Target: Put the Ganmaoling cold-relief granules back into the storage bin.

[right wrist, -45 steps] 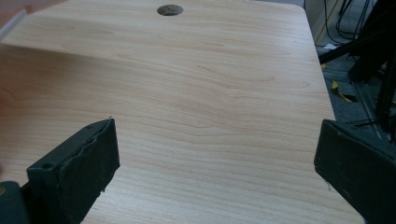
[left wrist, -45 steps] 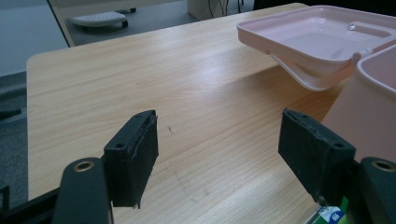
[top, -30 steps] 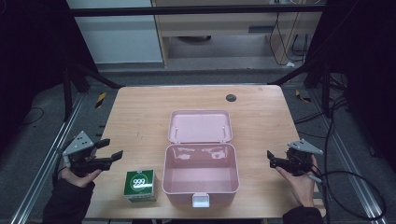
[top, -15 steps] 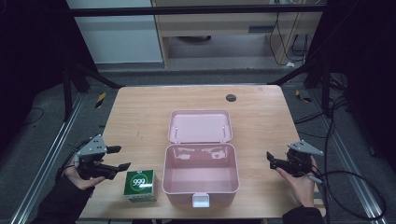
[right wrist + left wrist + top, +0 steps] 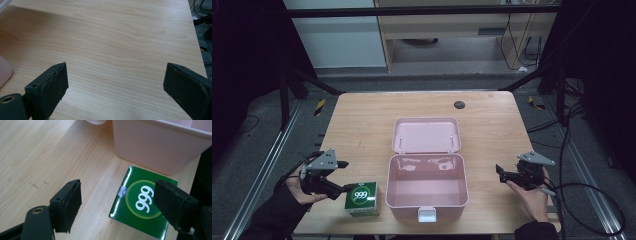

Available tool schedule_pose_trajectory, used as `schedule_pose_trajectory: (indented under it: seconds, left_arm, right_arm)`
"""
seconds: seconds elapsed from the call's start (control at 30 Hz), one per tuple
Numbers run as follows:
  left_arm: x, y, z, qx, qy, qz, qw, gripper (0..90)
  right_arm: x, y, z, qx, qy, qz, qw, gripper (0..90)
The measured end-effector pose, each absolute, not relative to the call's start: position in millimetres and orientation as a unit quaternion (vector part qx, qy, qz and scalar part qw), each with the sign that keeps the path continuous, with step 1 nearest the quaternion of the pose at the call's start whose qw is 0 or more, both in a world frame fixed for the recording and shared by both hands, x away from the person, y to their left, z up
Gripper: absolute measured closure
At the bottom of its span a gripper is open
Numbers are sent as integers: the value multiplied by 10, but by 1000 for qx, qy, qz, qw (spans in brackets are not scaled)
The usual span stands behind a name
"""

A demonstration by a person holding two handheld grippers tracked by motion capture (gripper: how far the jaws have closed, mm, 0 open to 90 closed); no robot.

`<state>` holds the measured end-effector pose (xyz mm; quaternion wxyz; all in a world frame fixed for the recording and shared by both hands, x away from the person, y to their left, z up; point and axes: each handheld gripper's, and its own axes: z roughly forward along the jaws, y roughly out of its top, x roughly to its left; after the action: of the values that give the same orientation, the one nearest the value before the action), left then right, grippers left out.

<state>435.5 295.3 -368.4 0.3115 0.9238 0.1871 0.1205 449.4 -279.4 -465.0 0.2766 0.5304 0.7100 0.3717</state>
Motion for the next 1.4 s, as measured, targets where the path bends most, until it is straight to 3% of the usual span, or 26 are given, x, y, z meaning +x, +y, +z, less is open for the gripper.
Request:
schedule_pose_trajectory:
  seconds: [0.5,1.4]
  left_arm:
    - [4333,2743,-3771,959,116,92,242,133]
    - [4375,2486,-4032,978,74,46,192,71]
  right_arm:
    - [4495,-2791,-4671,531,715,367,269,42]
    - [4519,-2797,-4712,529,728,350,261,21]
